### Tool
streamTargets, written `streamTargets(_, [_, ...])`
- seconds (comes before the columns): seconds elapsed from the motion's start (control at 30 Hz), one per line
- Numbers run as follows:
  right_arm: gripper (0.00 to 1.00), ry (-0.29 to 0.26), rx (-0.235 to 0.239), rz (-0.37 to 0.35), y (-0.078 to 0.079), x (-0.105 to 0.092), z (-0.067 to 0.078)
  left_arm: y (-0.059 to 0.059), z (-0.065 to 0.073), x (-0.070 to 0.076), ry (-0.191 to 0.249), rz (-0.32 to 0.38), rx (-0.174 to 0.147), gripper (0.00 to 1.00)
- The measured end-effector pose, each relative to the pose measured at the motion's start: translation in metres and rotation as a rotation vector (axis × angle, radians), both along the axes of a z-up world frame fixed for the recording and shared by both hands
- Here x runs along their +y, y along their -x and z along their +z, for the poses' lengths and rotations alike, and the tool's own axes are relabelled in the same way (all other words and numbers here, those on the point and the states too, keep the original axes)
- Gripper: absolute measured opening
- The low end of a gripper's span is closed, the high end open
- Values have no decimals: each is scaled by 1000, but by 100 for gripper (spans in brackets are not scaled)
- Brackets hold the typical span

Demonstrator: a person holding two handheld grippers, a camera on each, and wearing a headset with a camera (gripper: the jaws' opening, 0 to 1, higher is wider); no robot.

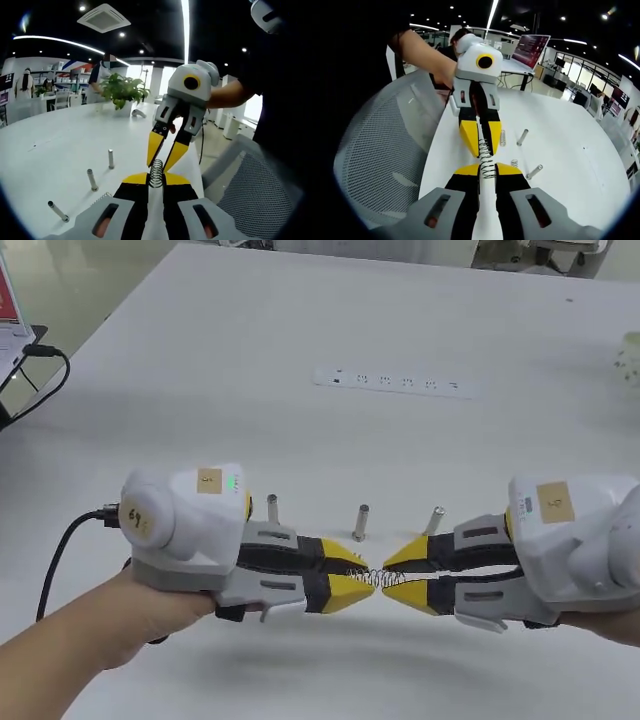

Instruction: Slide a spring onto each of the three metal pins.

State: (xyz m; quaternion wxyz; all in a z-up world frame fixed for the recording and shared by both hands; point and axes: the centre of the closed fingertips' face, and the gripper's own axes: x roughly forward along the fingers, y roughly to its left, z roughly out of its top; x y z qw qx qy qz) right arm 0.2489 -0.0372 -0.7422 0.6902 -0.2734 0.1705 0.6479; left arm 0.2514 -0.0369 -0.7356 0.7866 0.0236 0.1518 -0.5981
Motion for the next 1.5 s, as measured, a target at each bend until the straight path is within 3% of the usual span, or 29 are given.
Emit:
streamTargets(0.5, [12,-4,32,-11,0,-5,-3,3,2,-1,10,-9,13,2])
streamTargets(0.8, [9,-9,55,-30,0,-8,-5,4,2,-3,11,-12,24,2])
streamTargets(1.1, [9,-5,50,-27,-1,-9,-5,3,2,-4,13,-10,33,2])
streamTargets(1.23, [8,8,20,-6,-1,-9,-4,3,0,-3,18,-6,46,2])
streamTargets(1.5, [8,-5,8,18,-1,-6,8,3,-3,-1,16,-1,51,2])
